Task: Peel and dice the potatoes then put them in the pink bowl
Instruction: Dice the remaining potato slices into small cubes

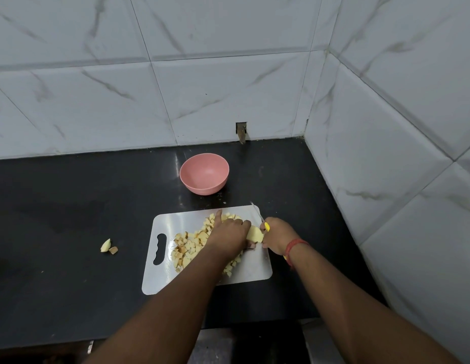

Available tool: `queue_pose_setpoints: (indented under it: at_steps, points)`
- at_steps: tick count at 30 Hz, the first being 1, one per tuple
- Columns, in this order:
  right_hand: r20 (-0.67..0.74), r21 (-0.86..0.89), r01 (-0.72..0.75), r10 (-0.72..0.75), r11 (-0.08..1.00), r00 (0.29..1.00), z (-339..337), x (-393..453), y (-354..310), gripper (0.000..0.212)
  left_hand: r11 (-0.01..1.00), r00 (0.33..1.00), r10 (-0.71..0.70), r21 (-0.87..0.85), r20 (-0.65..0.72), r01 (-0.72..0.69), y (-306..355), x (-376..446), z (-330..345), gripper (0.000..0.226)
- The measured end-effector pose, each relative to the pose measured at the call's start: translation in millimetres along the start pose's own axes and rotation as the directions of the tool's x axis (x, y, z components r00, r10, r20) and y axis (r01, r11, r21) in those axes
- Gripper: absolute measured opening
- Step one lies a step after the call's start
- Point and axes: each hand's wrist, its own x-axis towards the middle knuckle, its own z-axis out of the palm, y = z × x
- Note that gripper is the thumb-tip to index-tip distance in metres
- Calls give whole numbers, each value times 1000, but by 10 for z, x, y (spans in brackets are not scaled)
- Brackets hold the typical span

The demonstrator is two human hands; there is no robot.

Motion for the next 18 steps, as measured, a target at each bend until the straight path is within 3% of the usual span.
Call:
queue_pose_setpoints:
  at_steps: [10,14,18]
  points:
    - [31,238,-19,12,971,999,10,2,97,28,999,1000,-24,39,-18,24,4,-10,59,52]
    - [31,360,-51,43,932,999,17,27,119,30,999,999,-43,-23,-1,43,1,-5,81,58]
    - [38,425,-56,44,904,998,29,27,118,25,994,999,-49,-95,21,50,-23,-8,20,46]
